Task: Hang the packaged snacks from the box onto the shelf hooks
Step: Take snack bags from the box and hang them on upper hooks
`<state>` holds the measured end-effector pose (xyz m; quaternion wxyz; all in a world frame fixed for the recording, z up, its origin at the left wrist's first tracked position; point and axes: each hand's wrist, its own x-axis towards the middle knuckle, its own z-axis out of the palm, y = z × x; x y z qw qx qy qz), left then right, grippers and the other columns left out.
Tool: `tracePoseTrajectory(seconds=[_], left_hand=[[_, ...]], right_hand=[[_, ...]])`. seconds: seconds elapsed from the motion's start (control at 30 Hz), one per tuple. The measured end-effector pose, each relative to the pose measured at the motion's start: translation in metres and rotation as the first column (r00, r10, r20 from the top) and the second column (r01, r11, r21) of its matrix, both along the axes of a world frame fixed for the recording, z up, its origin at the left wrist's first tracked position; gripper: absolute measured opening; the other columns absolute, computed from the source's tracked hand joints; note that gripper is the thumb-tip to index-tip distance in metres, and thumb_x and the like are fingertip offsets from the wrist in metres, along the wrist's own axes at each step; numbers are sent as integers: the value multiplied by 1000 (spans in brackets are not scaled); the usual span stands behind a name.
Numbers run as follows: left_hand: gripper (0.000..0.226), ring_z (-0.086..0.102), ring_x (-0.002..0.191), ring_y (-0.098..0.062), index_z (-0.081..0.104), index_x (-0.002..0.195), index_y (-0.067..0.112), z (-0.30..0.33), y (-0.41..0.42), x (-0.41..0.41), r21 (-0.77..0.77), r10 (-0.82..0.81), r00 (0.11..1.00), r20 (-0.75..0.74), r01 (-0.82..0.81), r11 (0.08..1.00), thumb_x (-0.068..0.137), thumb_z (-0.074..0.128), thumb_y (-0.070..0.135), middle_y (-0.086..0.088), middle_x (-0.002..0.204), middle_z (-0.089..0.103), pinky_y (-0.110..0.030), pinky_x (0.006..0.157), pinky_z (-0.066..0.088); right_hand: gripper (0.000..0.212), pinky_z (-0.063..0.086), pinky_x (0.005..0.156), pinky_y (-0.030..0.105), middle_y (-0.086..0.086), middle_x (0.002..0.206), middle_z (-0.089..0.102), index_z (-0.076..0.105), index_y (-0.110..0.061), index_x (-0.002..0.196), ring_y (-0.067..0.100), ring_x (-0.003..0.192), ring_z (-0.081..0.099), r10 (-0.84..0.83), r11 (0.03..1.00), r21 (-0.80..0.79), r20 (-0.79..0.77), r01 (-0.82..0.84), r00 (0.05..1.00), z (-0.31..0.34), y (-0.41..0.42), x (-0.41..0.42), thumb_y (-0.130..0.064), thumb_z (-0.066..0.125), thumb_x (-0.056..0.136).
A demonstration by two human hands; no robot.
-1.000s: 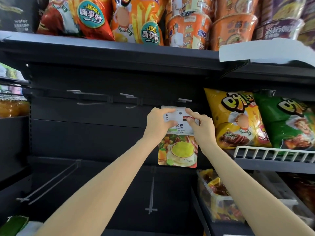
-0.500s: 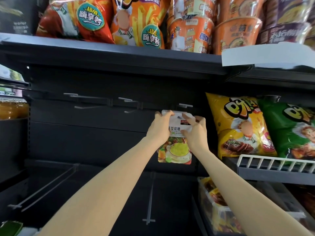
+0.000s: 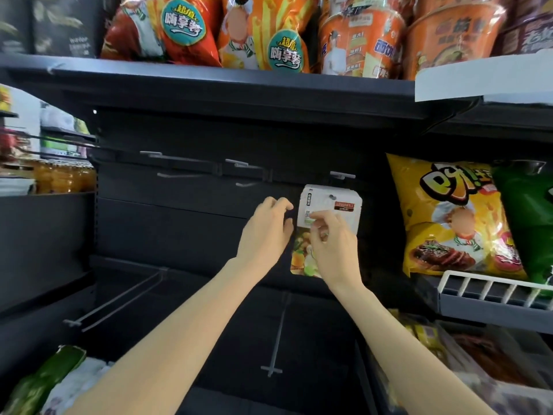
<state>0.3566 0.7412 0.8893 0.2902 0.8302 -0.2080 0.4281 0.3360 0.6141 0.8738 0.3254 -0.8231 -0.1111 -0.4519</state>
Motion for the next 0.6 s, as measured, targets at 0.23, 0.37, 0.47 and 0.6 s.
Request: tracePoseTrajectory(seconds=[0.23,0.37,0.47,0.6], left_hand=[[18,60,84,-13,63,107,14,-43,114,-39,-82,155,987,-48,-158,984,91,56,16,1,94,62,-37,76,53],[17,61,78,-10,65,104,16,-81,211,-65,-170,261,950,-173,-290,942,91,55,14,5,88,65,-34,76,53],[16,60,73,-9,67,100,19,-115,294,-82,-198,324,896,-304,-392,898,90,55,15,8,81,65,-33,74,53],[16,62,80,-16,66,96,20,-156,412,-106,-153,401,780,-480,-525,837,88,54,14,3,83,66,-32,75,52]], right_hand=[[19,41,75,6,-6,98,61,62,-20,106,2,87,56,340,940,-17,-77,-342,937,-23,102,-11,-9,52,93],[20,41,72,6,-5,98,62,63,-20,104,4,86,56,478,869,-30,-202,-493,855,-54,203,-12,-10,49,95],[21,40,70,7,-4,99,62,64,-20,104,5,86,55,562,804,-17,-303,-594,770,-84,293,-14,-11,47,94],[21,38,69,10,-1,102,62,65,-19,103,9,88,54,616,712,-21,-461,-702,639,-131,421,-21,-11,48,93]])
